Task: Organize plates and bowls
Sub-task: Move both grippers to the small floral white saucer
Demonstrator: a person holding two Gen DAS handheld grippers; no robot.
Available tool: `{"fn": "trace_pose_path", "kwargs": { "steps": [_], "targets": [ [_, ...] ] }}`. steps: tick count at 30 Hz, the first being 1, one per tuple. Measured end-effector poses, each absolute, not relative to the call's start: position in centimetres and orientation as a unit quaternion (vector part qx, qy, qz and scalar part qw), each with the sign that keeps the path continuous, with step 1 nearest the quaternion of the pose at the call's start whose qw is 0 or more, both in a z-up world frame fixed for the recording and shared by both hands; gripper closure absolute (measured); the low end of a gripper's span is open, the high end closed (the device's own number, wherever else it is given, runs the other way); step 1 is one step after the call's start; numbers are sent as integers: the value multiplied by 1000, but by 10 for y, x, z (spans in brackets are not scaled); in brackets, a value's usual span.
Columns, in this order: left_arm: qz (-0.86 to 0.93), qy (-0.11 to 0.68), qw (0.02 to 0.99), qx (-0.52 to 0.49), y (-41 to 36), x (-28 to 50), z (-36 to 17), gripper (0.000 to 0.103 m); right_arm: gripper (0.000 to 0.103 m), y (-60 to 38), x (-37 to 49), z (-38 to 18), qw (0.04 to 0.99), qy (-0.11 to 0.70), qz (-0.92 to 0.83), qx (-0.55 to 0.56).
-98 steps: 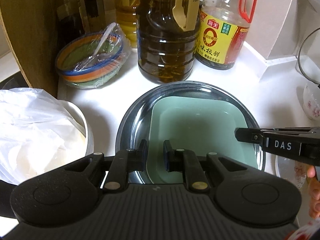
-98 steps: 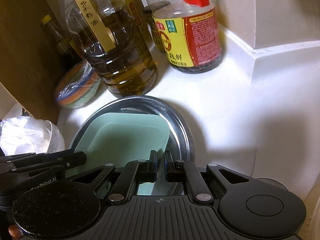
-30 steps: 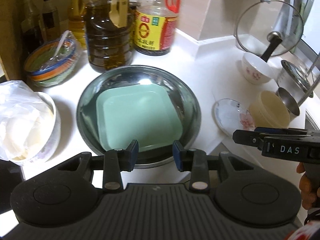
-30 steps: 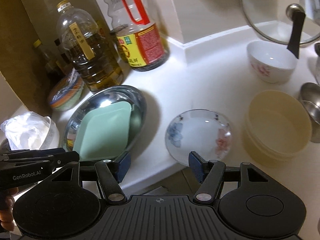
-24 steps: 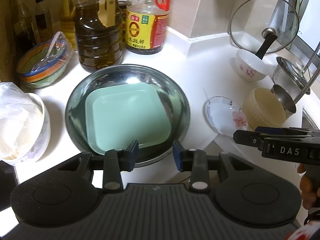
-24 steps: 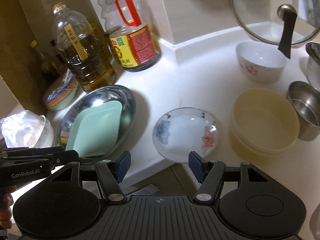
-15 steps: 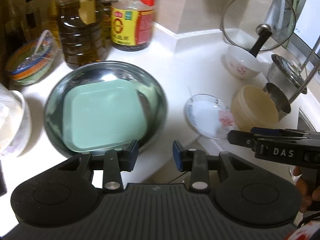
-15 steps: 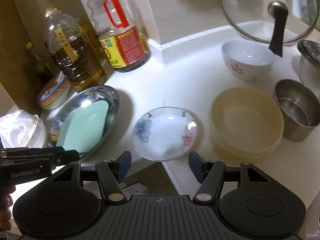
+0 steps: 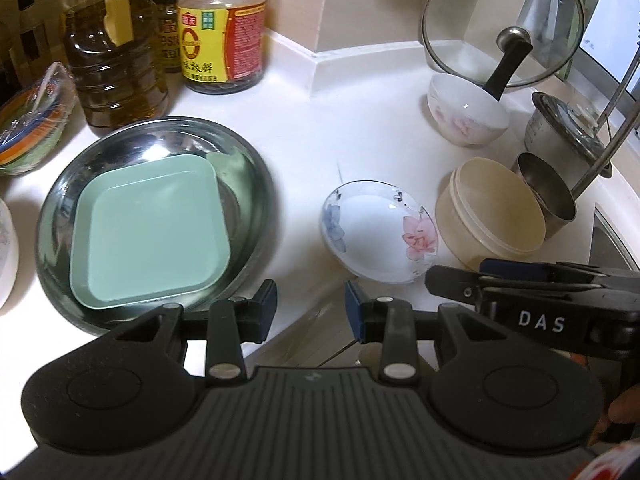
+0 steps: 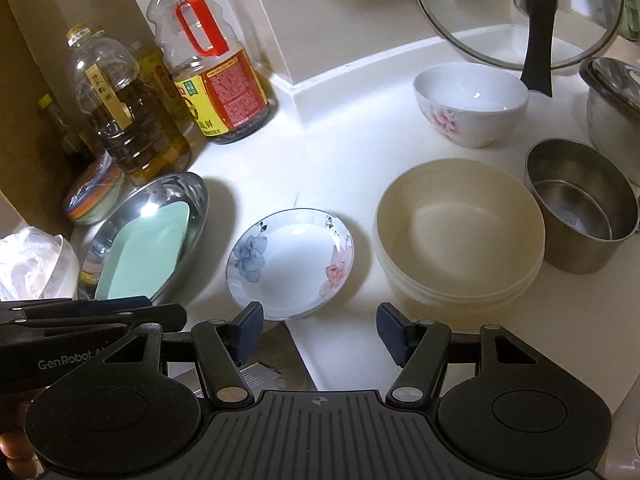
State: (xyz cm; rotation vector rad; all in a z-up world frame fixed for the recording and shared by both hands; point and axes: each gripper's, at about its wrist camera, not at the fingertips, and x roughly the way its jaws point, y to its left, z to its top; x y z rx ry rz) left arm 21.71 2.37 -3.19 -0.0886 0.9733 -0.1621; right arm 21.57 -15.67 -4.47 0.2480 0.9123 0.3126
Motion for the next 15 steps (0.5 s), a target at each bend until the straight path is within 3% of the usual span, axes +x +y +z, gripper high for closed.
{"fn": "trace_pose_path", "kwargs": {
  "steps": [15],
  "targets": [
    [-86, 467, 879, -34, 10, 232, -37, 70, 55, -156, 222, -53, 878, 436, 140, 142]
  ]
}}
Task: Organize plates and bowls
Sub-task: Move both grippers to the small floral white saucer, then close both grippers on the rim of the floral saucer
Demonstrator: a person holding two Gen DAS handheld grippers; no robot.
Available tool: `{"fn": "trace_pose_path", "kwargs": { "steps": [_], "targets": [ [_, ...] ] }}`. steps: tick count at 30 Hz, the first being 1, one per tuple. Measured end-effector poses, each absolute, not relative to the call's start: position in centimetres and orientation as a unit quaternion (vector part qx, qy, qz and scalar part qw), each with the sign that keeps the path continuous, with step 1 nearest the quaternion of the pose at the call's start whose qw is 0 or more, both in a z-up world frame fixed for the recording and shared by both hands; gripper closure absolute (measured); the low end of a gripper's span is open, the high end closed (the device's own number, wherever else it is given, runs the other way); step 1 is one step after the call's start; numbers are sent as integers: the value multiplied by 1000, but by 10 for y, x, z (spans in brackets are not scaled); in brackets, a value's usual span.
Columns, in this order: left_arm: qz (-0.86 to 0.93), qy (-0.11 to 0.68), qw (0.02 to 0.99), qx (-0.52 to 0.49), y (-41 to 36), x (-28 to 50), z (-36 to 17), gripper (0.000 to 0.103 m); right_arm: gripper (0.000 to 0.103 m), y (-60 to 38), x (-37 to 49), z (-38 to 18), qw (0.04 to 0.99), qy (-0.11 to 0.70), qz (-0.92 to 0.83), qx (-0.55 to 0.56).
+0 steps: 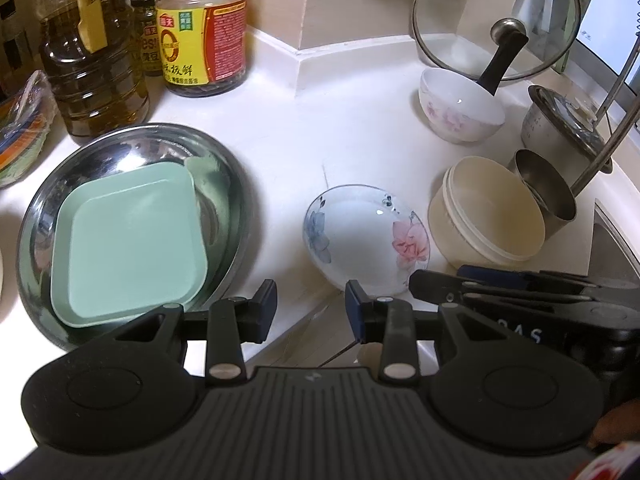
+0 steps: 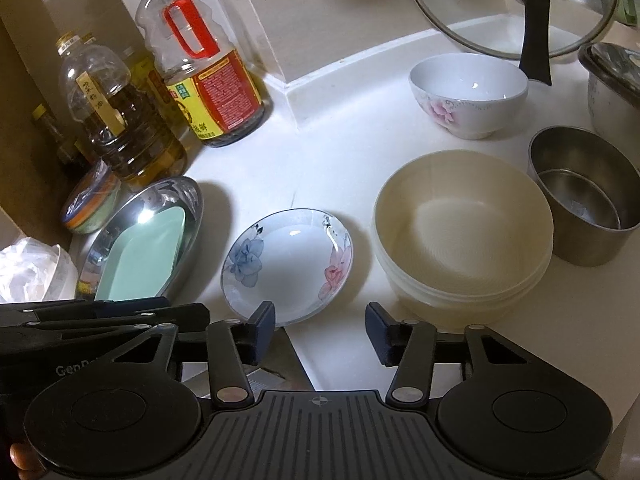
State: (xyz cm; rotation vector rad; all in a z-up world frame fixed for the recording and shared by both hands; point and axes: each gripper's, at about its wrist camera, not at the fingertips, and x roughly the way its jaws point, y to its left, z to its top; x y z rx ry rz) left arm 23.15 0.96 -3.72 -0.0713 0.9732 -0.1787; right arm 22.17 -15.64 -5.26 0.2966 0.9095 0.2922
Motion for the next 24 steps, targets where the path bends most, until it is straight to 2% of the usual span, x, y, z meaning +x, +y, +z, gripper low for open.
{"fn": "trace_pose_path", "kwargs": {
  "steps": [8, 24],
  "targets": [
    [-90, 467, 879, -24, 2, 247, -44, 70, 67, -151, 227, -60, 879, 436, 118, 154],
    [-88, 476, 875, -2, -2, 270, -62, 70, 73, -143, 238, -68, 887, 427, 86, 155]
  ]
}}
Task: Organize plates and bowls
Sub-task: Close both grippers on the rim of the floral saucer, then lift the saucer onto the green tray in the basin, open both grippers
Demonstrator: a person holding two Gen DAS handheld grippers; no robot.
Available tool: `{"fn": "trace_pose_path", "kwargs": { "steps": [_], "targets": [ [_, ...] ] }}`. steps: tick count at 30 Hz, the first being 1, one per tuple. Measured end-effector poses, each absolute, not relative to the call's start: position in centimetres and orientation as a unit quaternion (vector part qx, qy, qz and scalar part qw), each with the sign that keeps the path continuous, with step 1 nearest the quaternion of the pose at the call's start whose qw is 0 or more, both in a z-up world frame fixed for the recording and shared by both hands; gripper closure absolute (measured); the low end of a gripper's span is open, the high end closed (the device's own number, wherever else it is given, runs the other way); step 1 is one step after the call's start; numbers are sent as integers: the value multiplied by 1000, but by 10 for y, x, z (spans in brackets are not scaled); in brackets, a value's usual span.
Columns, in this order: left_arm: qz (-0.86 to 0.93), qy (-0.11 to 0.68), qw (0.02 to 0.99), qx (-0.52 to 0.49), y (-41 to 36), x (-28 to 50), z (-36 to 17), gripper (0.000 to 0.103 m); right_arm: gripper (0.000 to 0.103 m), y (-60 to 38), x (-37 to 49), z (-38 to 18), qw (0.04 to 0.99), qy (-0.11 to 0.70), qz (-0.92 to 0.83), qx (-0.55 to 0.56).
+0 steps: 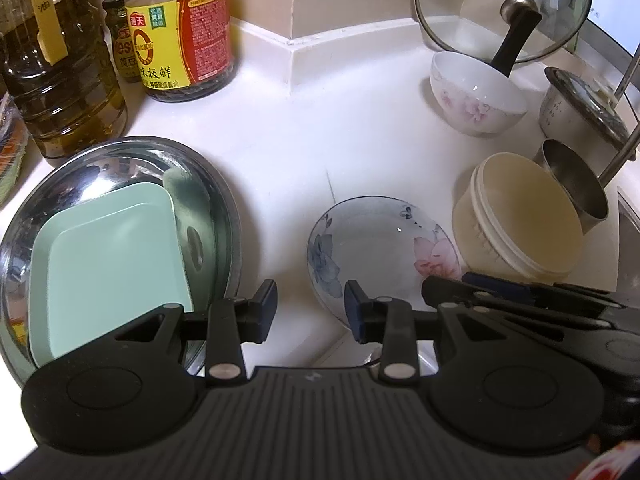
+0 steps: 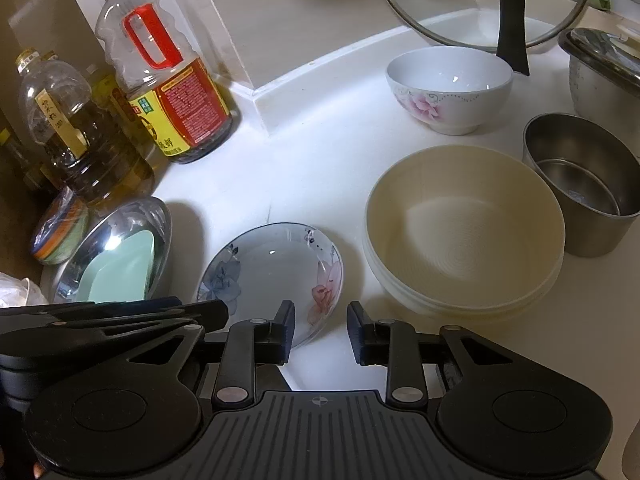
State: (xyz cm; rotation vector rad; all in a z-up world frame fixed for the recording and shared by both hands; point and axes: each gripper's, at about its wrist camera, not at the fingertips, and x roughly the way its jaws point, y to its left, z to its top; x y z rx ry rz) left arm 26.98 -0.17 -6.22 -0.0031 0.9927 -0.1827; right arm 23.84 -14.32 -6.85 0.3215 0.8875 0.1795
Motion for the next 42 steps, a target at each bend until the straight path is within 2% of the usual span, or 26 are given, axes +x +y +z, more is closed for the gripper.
{"fn": "trace_pose_path", "kwargs": {
  "steps": [8, 15, 42],
  "targets": [
    [-91, 473, 876, 13, -6, 277, -70, 72, 83, -137, 243, -75, 891, 424, 80, 144],
    [-101, 471, 876, 12, -8, 283, -70, 87, 89, -137, 248, -77, 893, 421, 77, 140],
    [-98, 447, 889, 7, 0, 287, -40, 88, 90, -136, 256, -52, 905, 389, 94, 142]
  ]
}}
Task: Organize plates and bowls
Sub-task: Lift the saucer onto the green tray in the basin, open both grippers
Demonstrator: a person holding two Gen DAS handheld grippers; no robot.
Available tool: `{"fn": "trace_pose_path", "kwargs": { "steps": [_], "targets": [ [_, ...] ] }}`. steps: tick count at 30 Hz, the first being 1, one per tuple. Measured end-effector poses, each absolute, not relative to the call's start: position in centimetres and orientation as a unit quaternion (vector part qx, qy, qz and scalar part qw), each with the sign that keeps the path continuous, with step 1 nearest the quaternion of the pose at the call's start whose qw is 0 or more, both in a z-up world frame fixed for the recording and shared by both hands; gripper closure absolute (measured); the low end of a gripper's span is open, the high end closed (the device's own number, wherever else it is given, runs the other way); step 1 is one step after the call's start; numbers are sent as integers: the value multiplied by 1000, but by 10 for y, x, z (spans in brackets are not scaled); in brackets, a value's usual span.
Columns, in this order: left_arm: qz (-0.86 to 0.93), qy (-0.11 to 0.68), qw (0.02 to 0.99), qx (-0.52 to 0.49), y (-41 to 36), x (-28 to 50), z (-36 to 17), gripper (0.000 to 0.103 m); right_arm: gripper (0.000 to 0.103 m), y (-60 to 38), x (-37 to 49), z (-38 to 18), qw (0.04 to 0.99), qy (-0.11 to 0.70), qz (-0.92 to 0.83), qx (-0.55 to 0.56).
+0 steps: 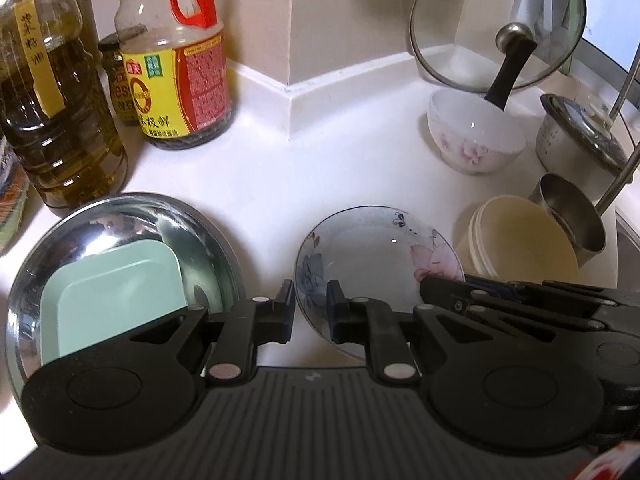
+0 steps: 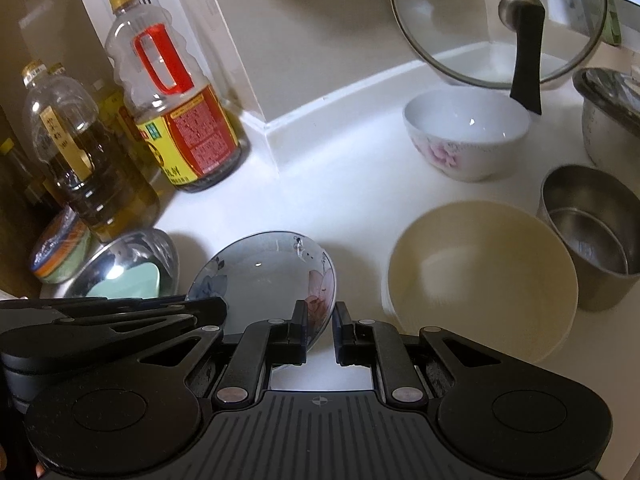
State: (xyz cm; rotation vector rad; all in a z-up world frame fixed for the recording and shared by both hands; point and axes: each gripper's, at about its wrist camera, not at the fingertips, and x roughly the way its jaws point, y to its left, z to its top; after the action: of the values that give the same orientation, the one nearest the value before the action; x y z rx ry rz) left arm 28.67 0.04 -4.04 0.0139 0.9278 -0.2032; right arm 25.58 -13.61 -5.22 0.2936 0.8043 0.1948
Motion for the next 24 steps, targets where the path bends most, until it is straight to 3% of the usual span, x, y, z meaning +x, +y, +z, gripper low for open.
{"fn": "trace_pose_path", "kwargs": {
  "steps": [24],
  "targets": [
    [54, 438, 896, -42, 122, 257, -23, 88, 90, -18, 279, -40, 884, 387, 248, 85]
  ]
}}
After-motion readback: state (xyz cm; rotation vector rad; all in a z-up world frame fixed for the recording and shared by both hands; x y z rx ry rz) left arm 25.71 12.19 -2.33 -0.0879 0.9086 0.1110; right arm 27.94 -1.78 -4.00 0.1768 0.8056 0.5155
